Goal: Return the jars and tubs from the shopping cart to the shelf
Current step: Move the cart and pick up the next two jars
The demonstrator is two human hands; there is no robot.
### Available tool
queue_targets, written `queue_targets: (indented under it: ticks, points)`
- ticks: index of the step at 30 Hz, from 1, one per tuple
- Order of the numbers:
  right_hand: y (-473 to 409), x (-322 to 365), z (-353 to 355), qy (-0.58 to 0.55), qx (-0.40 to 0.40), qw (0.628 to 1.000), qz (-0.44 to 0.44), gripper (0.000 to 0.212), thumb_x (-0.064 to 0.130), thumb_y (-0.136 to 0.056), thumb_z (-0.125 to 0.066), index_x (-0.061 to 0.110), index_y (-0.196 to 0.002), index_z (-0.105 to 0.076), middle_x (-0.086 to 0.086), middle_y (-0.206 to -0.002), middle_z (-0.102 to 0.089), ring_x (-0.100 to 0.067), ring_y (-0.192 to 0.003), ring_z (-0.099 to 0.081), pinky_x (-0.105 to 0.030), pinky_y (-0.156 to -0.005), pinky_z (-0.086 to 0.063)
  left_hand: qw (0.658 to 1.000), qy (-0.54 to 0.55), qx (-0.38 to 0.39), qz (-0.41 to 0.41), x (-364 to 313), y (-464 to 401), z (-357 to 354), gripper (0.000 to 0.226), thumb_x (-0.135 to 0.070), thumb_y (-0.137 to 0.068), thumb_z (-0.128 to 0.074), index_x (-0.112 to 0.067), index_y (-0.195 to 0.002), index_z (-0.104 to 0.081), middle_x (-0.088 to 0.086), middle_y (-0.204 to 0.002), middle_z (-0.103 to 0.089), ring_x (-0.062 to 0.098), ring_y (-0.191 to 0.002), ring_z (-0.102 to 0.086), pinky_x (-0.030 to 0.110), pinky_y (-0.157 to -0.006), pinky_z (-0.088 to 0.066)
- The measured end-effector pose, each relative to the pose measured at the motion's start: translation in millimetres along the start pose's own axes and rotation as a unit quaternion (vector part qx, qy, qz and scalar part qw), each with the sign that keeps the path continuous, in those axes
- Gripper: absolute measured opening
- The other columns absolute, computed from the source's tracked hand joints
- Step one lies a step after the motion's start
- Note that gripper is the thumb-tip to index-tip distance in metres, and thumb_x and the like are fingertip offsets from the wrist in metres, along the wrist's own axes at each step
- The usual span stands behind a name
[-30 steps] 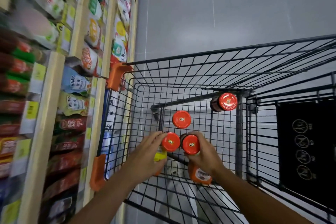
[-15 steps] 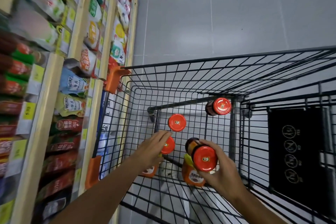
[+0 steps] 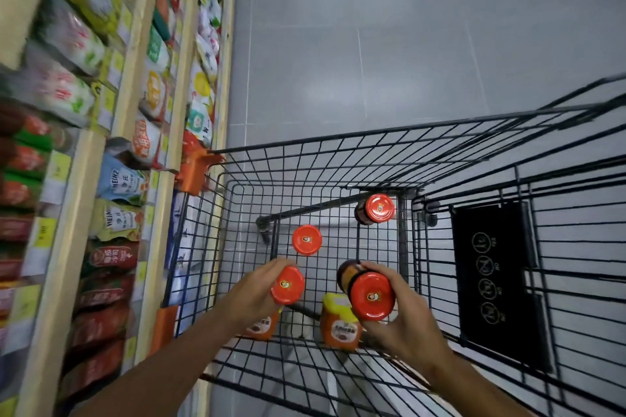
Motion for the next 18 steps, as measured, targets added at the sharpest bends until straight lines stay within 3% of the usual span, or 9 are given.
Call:
queue_targets:
  ticks: [3, 5, 8, 10, 12, 14, 16, 18]
  points:
    - [7.9, 41.3, 22.4, -0.010, -0.019, 0.999, 0.025, 0.078, 0.049, -0.069, -0.086, 0.049, -0.137, -0.046, 0.031, -0.129, -0.059, 0.007, -0.120, -0.057, -0.011, -0.094, -0.049, 0.997, 0.064, -0.041, 0.003, -41.5, 31.3, 39.9, 0.082, -0.027, -0.075, -0.088, -0.056, -0.132, -0.037, -0.017, -0.133, -0.054, -0.004, -0.115, -0.057, 0.023, -0.095, -0.055]
    - [15.1, 75.8, 40.6, -0.008, -0.033, 0.998, 0.058, 0.084, 0.035, -0.070, -0.091, 0.054, -0.136, -0.044, 0.034, -0.132, -0.055, 0.006, -0.121, -0.057, -0.018, -0.097, -0.051, 0.991, 0.103, -0.087, 0.012, -71.3, 54.6, 67.9, 0.085, -0.020, -0.071, -0.090, -0.057, -0.130, -0.042, -0.012, -0.130, -0.058, -0.002, -0.109, -0.060, 0.019, -0.087, -0.056]
    - [30.1, 137.7, 72.5, 0.006, -0.081, 0.990, 0.119, 0.093, 0.022, -0.068, -0.094, 0.058, -0.135, -0.041, 0.036, -0.134, -0.052, 0.004, -0.122, -0.057, -0.018, -0.100, -0.049, 0.976, 0.140, -0.166, -0.007, -121.3, 87.7, 117.1, 0.091, -0.027, -0.063, -0.094, -0.061, -0.131, -0.045, -0.013, -0.129, -0.060, 0.005, -0.110, -0.064, 0.030, -0.087, -0.060]
    - [40.1, 180.0, 94.8, 0.017, -0.126, 0.978, 0.166, 0.095, 0.029, -0.066, -0.095, 0.052, -0.139, -0.039, 0.035, -0.136, -0.051, 0.004, -0.123, -0.056, -0.013, -0.100, -0.046, 0.961, 0.155, -0.226, -0.041, -156.9, 106.8, 151.0, 0.097, -0.027, -0.059, -0.098, -0.062, -0.132, -0.043, -0.020, -0.130, -0.058, 0.001, -0.114, -0.063, 0.026, -0.090, -0.058]
    - [49.0, 218.3, 115.8, 0.011, -0.165, 0.966, 0.201, 0.095, 0.037, -0.065, -0.095, 0.036, -0.142, -0.040, 0.031, -0.137, -0.052, -0.001, -0.123, -0.059, -0.018, -0.099, -0.050, 0.939, 0.190, -0.277, -0.077, -194.9, 125.4, 185.6, 0.097, -0.025, -0.059, -0.098, -0.062, -0.130, -0.043, -0.030, -0.129, -0.056, -0.008, -0.114, -0.060, 0.014, -0.087, -0.055]
    - [57.2, 251.9, 136.4, 0.006, -0.211, 0.950, 0.231, 0.095, 0.032, -0.062, -0.097, 0.030, -0.141, -0.044, 0.027, -0.135, -0.054, -0.006, -0.119, -0.062, -0.022, -0.096, -0.054, 0.915, 0.207, -0.327, -0.111, -231.3, 142.2, 220.4, 0.092, -0.029, -0.058, -0.096, -0.062, -0.128, -0.045, -0.040, -0.128, -0.052, -0.012, -0.115, -0.057, 0.010, -0.087, -0.053]
    - [65.9, 285.8, 154.7, -0.002, -0.244, 0.937, 0.248, 0.093, 0.027, -0.061, -0.098, 0.039, -0.138, -0.046, 0.023, -0.132, -0.057, -0.006, -0.116, -0.063, -0.018, -0.093, -0.054, 0.892, 0.221, -0.369, -0.138, -262.0, 157.3, 252.3, 0.089, -0.032, -0.057, -0.096, -0.057, -0.129, -0.050, -0.037, -0.130, -0.054, -0.006, -0.114, -0.062, 0.020, -0.092, -0.056]
    - [75.7, 316.9, 172.3, -0.010, -0.272, 0.926, 0.261, 0.086, 0.034, -0.062, -0.097, 0.039, -0.135, -0.051, 0.018, -0.126, -0.062, -0.006, -0.113, -0.065, -0.020, -0.093, -0.054, 0.870, 0.247, -0.394, -0.163, -285.1, 169.4, 279.7, 0.087, -0.030, -0.057, -0.097, -0.046, -0.132, -0.055, -0.027, -0.131, -0.060, 0.002, -0.115, -0.065, 0.032, -0.096, -0.058]
Point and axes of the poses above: each hand's wrist, its own y-axis away from the middle knuckle, its own z-axis out of the back of the hand, x = y × z, the point moved 4 cm from there along -y, towards the middle knuckle
